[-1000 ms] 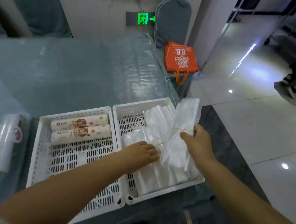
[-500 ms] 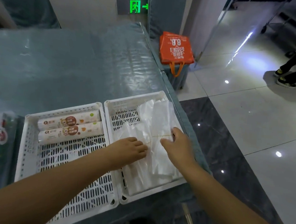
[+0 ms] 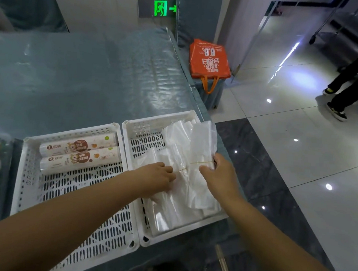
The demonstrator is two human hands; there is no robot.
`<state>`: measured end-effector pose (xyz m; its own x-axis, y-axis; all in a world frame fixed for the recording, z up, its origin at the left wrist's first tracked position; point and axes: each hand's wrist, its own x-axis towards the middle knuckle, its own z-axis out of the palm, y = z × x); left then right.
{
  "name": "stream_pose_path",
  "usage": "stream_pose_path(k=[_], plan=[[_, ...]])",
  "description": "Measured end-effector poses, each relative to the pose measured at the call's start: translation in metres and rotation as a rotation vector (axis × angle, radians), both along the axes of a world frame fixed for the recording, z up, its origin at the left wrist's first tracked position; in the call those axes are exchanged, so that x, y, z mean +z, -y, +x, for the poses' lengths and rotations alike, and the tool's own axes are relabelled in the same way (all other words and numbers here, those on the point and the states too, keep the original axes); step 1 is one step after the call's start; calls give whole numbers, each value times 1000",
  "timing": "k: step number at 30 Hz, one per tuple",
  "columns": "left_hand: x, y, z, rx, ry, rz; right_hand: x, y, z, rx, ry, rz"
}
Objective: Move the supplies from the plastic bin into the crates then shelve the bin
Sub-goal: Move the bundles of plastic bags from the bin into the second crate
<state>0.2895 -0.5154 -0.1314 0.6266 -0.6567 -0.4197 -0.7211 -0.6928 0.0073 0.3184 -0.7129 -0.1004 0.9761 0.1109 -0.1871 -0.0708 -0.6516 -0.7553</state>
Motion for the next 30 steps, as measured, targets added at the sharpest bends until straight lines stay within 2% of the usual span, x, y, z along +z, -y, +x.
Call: stream_pose_path(k=[6,9,16,20,22,30], plan=[[7,-21,-13,118,40,-95,-5,-10,-5,120,-44,26],[9,-27,-20,162,92,-186,-18,-28,-17,225,-69,-7],[7,-27,-34,186,173,-255,-43,-54,-35,357,-131,-120],[6,-25,-38,183,208,-265,-40,-49,-34,466,70,-482],[5,-22,-39,178,209,-263,-40,-47,-33,480,94,-555],[5,-18,-38,168,246,-261,-57,-53,-30,445,-86,-433]])
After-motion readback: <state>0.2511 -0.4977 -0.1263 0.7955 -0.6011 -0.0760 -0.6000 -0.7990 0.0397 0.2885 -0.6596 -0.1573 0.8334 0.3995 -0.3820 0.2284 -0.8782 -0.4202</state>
